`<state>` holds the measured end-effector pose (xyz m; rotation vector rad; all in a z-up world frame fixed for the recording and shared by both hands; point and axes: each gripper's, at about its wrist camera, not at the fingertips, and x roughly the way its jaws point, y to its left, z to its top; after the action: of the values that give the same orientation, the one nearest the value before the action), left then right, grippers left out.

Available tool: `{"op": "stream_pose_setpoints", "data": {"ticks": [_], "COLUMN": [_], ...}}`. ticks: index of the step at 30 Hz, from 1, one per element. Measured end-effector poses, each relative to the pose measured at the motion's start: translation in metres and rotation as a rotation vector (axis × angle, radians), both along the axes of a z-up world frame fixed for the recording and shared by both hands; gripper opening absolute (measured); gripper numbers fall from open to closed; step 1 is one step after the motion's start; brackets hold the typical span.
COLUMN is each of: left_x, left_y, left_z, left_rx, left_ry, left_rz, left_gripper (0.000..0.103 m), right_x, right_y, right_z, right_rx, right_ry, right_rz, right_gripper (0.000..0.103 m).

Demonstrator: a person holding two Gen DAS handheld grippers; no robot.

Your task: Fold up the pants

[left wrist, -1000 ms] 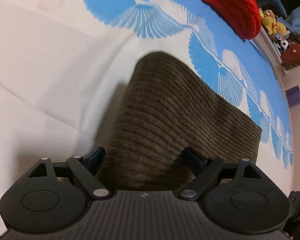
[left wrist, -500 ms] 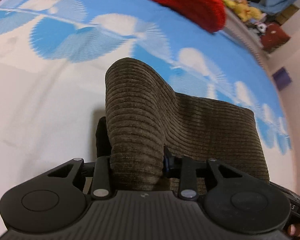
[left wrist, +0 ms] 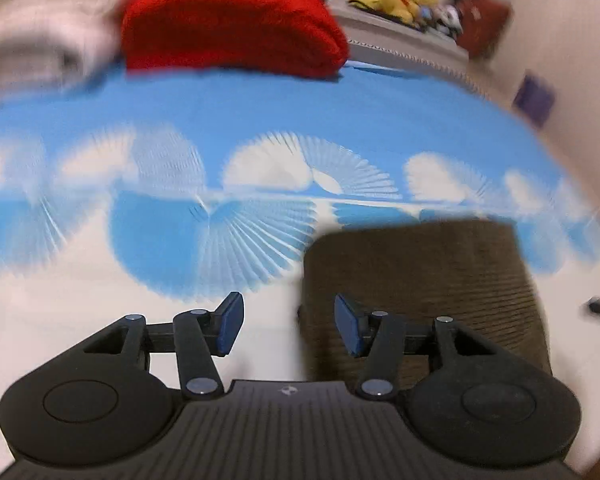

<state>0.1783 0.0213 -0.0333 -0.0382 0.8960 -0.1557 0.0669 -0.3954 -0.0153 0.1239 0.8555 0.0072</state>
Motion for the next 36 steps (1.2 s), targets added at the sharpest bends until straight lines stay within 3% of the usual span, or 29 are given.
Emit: {"op": "stream_pose_setpoints", "data": {"ticks": [1,3,5,7,8,9,11,13,16,19,22,25,27,30,33,36], "left_x": [-0.003,-0.007,-0.011,-0.015,-0.015,-0.019,-0.029,-0.034,-0.029,-0.021,-0.013,-0.006,0.002,0.005,0.011,0.012], "left_y": [-0.004,-0.011,-0.023,-0.035,-0.039,-0.047,-0.06,-0.065,-0.058,-0.048,-0.048,-0.051,-0.051,-0.048,-0.046,-0.046], "left_z": [0.002,-0.001,-0.007,-0.026,-0.042,-0.062,-0.08,-0.072,-0.05,-0.04,-0.037,-0.038,-0.043,-0.073,-0.074,-0.076], "left_rx": [-0.023,-0.098,-0.089,-0.084,-0.071,0.0,0.125,0.154,0.103,0.064,0.04,0.026,0.02,0.107,0.097,0.106], "left_ry": [0.0,0.024,0.05,0.122,0.196,0.265,0.291,0.273,0.209,0.118,0.076,0.054,0.07,0.181,0.194,0.189], "left_rz": [-0.025,-0.087,-0.166,-0.256,-0.3,-0.332,-0.404,-0.432,-0.378,-0.277,-0.223,-0.208,-0.203,-0.169,-0.153,-0.168], "left_gripper": [0.052,0.041,0.029,0.027,0.027,0.025,0.025,0.025,0.031,0.034,0.033,0.032,0.028,0.026,0.026,0.028], "right_x": [-0.001,-0.003,-0.006,-0.008,-0.006,-0.004,-0.001,0.0,0.017,0.037,0.062,0.088,0.106,0.13,0.149,0.155], "right_y": [-0.008,-0.02,-0.015,0.005,0.015,0.027,0.047,0.054,0.043,0.03,0.029,0.035,0.033,0.027,0.031,0.033], "right_z": [-0.008,-0.017,-0.016,-0.022,-0.028,-0.04,-0.074,-0.083,-0.064,-0.042,-0.032,-0.036,-0.043,-0.064,-0.091,-0.094], "right_rx": [-0.009,0.069,0.12,0.091,0.078,0.057,-0.041,-0.082,0.014,0.091,0.12,0.075,0.064,0.042,0.011,0.023], "right_ry": [0.015,0.05,0.039,0.049,0.075,0.139,0.314,0.347,0.311,0.161,0.039,-0.032,-0.048,-0.009,0.057,0.065], "right_rz": [-0.017,0.01,0.116,0.265,0.315,0.37,0.435,0.495,0.438,0.323,0.214,0.144,0.108,0.077,0.049,0.016], "right_gripper": [0.041,0.041,0.041,0.041,0.04,0.039,0.041,0.045,0.045,0.046,0.046,0.046,0.046,0.046,0.049,0.051]}}
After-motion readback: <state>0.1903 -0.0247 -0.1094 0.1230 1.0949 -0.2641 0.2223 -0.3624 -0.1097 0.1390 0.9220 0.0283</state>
